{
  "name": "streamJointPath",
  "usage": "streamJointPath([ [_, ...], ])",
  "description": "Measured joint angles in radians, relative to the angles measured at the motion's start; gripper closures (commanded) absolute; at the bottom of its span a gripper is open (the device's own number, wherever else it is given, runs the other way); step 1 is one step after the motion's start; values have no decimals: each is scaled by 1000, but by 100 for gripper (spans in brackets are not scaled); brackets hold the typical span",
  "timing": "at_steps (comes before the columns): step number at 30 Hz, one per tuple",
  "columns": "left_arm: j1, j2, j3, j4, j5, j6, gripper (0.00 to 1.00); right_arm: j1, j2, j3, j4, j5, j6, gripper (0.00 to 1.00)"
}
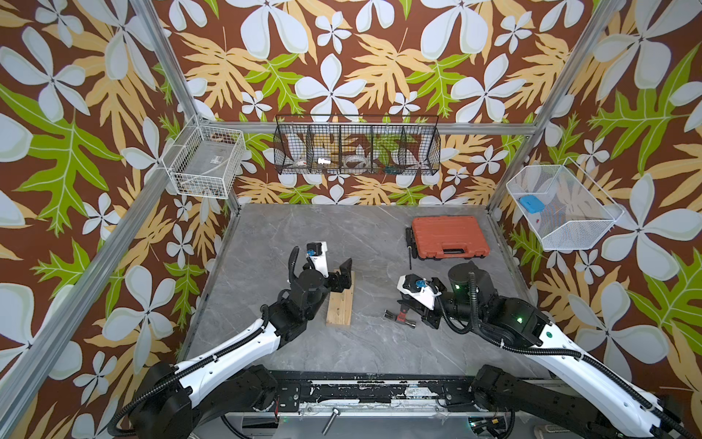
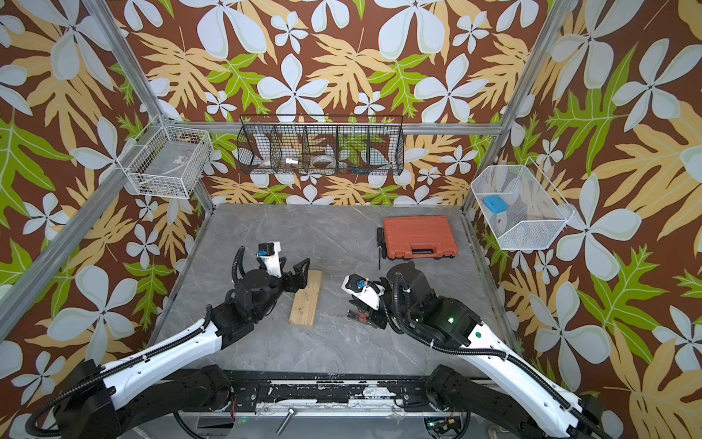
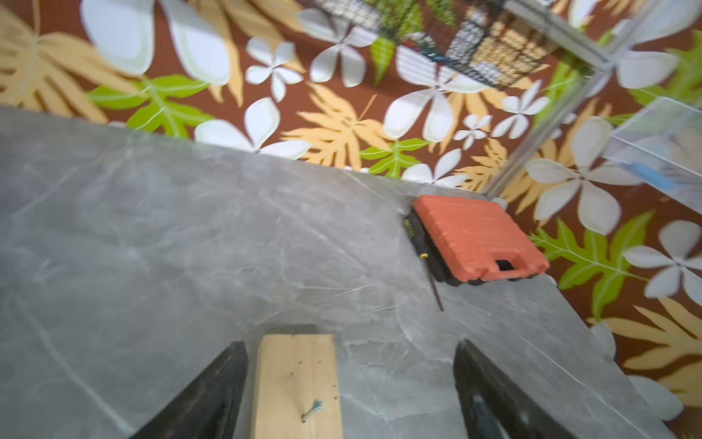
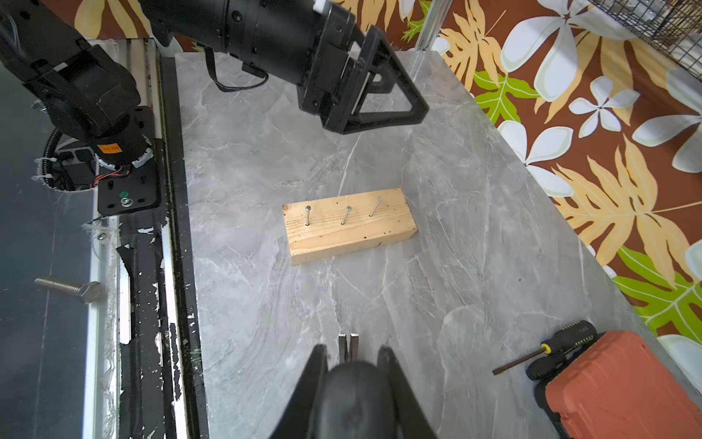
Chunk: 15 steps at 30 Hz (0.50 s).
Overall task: Use a claw hammer to pull out a nail
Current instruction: Pick up the hammer at the center of the board, then adjust the mounting plate at the center of the board.
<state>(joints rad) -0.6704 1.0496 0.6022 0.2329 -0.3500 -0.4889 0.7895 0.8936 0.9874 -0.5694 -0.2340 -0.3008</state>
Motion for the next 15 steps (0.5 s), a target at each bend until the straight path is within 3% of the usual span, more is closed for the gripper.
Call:
streamJointPath([
  [6,115,117,-13,-27,83,-147,14,0,25,4,24,72,13,100],
  [15,200,358,-2,124,228,-264,16,0,19,11,53,140,36,100],
])
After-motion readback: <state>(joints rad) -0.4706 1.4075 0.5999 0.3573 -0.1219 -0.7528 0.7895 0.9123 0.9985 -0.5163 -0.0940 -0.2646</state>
